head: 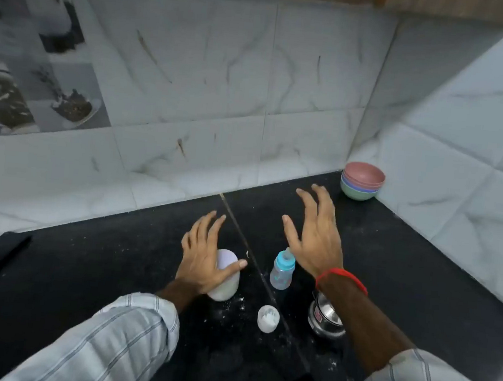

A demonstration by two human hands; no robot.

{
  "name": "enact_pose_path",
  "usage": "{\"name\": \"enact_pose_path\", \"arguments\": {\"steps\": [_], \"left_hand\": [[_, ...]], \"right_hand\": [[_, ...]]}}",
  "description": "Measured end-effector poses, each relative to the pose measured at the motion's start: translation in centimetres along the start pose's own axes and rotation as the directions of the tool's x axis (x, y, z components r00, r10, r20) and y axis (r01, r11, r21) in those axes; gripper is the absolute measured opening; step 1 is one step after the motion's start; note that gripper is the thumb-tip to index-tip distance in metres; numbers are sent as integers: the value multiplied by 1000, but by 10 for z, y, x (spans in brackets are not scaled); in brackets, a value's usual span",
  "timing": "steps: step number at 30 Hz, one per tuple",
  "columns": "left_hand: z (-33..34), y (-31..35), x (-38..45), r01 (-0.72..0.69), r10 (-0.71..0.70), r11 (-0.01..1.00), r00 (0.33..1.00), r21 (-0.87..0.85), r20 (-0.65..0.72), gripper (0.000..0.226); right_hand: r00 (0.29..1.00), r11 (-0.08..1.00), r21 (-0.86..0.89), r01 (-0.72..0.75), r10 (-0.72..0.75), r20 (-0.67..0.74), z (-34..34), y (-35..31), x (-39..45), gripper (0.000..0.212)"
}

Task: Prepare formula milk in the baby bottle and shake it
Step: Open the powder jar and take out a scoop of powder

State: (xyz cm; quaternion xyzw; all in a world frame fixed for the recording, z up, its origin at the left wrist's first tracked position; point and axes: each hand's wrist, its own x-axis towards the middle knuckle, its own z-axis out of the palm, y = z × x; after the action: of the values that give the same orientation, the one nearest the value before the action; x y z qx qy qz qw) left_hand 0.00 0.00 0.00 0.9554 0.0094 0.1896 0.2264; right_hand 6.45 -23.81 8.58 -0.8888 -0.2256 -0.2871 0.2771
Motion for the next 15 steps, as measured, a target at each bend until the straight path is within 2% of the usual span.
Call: {"name": "enact_pose_path", "arguments": {"steps": [3, 6, 8, 11, 13, 15], "left_hand": [[17, -8, -26, 183, -178, 975, 983, -126, 48, 123], [31, -5, -38, 329, -322, 902, 944, -281, 70, 129], [32, -5, -36, 400, -378, 831, 916, -386, 136, 128], [35, -6, -38, 502, -419, 732, 865, -460, 278, 122], [35, -6, -37, 504, -427, 740, 864, -445, 268, 112], [33, -1, -38, 466, -401, 762, 885, -450, 238, 102]], "right_hand": [[999, 992, 122, -10, 5, 44, 11, -13, -24, 51], [989, 983, 177, -39, 13, 147, 20, -24, -49, 47], [972, 970, 216, -109, 58, 230, 21, -30, -56, 44], [903, 947, 191, -257, 165, 398, 22, -39, -62, 38], [836, 931, 156, -330, 212, 506, 23, -43, -58, 42], [775, 920, 114, -375, 244, 583, 24, -46, -54, 56]]}}
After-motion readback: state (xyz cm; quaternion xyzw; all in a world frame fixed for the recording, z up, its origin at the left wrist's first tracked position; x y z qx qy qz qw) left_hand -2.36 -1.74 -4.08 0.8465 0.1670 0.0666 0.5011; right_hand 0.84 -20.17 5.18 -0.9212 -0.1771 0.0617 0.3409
